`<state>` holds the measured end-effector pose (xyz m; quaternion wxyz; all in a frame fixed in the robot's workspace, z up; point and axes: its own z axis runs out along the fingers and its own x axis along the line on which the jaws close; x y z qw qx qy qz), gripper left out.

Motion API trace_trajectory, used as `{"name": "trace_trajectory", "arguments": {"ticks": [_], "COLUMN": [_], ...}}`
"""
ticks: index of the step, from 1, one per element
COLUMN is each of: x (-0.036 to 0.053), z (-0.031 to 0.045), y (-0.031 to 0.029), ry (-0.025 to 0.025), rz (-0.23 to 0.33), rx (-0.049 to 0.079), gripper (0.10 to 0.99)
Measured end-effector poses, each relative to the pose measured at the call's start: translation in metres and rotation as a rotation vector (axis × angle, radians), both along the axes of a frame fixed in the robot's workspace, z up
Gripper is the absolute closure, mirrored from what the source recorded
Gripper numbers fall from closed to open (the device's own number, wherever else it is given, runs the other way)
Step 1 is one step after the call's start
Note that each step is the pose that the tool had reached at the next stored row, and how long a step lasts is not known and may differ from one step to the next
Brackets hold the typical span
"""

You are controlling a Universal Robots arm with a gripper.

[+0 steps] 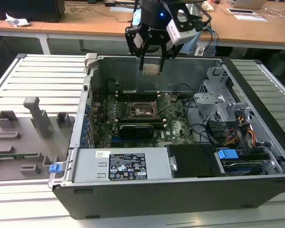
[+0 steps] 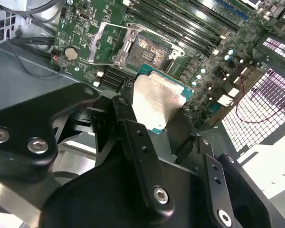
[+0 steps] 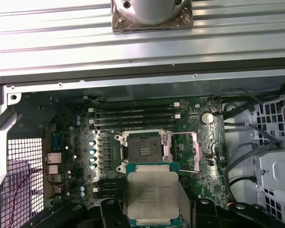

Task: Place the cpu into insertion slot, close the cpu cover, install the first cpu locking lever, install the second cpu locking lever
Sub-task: 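Place the cpu into insertion slot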

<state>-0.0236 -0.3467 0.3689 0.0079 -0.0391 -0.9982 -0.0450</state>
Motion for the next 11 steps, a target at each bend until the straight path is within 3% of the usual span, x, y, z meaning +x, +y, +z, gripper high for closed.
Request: {"name": "trace_trajectory", "arguments": {"ticks": [11], "x": [-0.0004], "z": [-0.0004], "y": [-0.0001], "ry": [0.0000], "rz": [-0.040], "rx": [0.000], "gripper": [0.561]}}
